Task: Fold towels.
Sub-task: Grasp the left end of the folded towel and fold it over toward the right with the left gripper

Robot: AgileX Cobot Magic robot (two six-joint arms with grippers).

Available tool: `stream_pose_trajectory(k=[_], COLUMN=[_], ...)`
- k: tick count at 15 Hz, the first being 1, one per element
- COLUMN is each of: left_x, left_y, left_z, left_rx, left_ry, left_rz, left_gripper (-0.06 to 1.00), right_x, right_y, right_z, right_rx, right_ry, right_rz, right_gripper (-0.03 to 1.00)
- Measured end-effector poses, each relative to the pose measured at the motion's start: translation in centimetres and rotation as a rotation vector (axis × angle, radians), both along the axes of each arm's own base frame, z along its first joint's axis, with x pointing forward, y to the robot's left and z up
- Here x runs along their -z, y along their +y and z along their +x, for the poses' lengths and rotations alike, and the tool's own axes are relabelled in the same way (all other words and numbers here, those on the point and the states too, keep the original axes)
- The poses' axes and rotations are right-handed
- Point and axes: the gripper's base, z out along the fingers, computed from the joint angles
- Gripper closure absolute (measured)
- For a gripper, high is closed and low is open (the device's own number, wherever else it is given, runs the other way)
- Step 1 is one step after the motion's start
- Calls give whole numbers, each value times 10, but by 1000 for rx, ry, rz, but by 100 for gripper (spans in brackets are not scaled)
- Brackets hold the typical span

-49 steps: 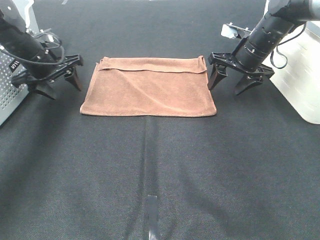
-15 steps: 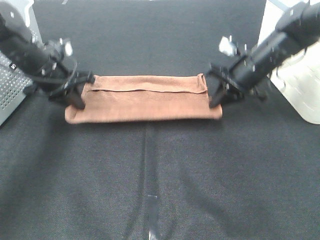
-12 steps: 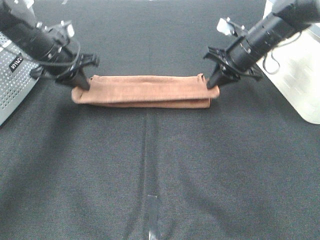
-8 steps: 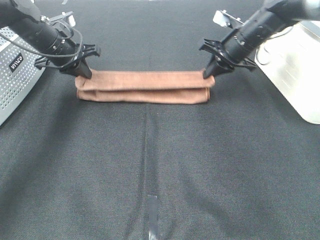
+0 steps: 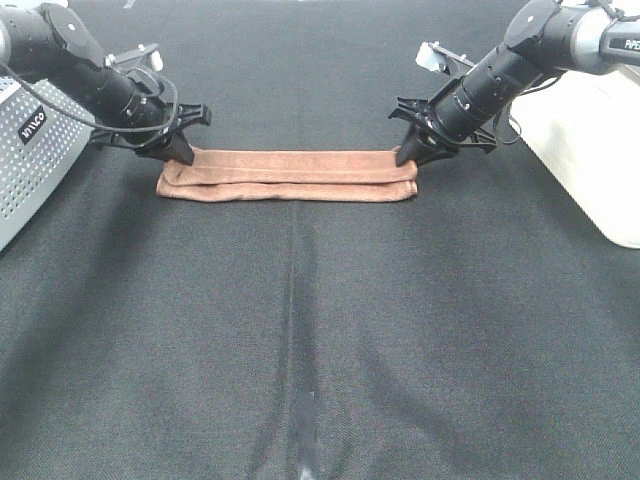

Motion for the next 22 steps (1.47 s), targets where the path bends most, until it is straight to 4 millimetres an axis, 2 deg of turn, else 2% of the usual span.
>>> stream_pose_trajectory(k=[2, 3, 4, 5, 6, 9, 13, 18, 22], left_x=[-6, -11, -17, -21, -22, -20, 12, 16, 17], left_y=[0, 1, 1, 1, 2, 2, 2, 3, 4], left_z=[2, 3, 3, 3, 3, 0, -3, -3, 0], left_rx=[-10, -21, -27, -31, -43, -50, -65, -59, -73], left_ry=[-29, -47, -57, -63, -57, -18, 92, 94, 62], left_rz=[0, -4, -5, -4, -8, -11, -9, 16, 19], left_gripper=[65, 45, 34, 24, 20, 18, 18, 12, 13], right_x=[-2, -6, -12, -18, -22, -23, -24, -24, -24], right_y=[0, 0, 0, 0, 0, -2, -3, -3, -3], right_z=[-1, -2, -3, -4, -6, -8, -9, -9, -9], right_rx=[-3, -8, -16, -22, -25, -22, -24, -24, -24], right_ry=[2, 6, 7, 8, 17, 47, 50, 51, 50], right_rz=[1, 3, 5, 6, 6, -19, -31, -30, -31], right_gripper=[29, 23, 21, 20, 19, 19, 19, 19, 19])
